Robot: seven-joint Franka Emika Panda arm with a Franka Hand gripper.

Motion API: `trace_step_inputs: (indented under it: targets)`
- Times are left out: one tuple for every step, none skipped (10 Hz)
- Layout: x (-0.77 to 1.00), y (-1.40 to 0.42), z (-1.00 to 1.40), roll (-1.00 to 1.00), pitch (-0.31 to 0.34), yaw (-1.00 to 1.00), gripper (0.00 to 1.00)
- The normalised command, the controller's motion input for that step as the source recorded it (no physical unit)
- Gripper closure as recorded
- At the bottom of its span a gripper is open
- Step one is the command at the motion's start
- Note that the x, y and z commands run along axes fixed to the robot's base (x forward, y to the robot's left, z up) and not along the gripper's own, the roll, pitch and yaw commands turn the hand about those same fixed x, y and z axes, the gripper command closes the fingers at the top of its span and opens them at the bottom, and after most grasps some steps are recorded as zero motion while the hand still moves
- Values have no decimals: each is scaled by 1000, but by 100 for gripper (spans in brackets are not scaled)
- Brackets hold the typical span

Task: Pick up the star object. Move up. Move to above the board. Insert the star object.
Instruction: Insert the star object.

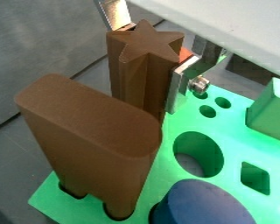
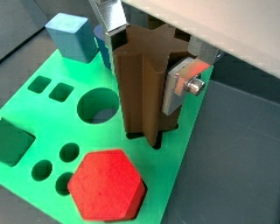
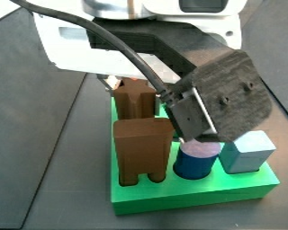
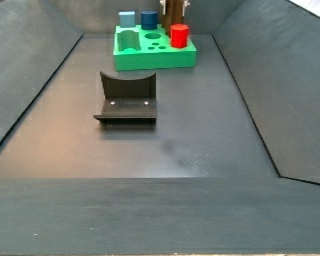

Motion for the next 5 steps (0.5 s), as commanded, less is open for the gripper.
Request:
trace_step_inputs:
  targets:
    - [0, 0, 0, 0, -14, 0, 100]
    - [-160, -100, -140, 34, -124, 37, 100]
    - [-31, -86, -749, 61, 0, 346, 100]
    - [-137, 0, -797, 69, 0, 680, 100]
    - [-143, 0, -723, 0, 0, 786, 100]
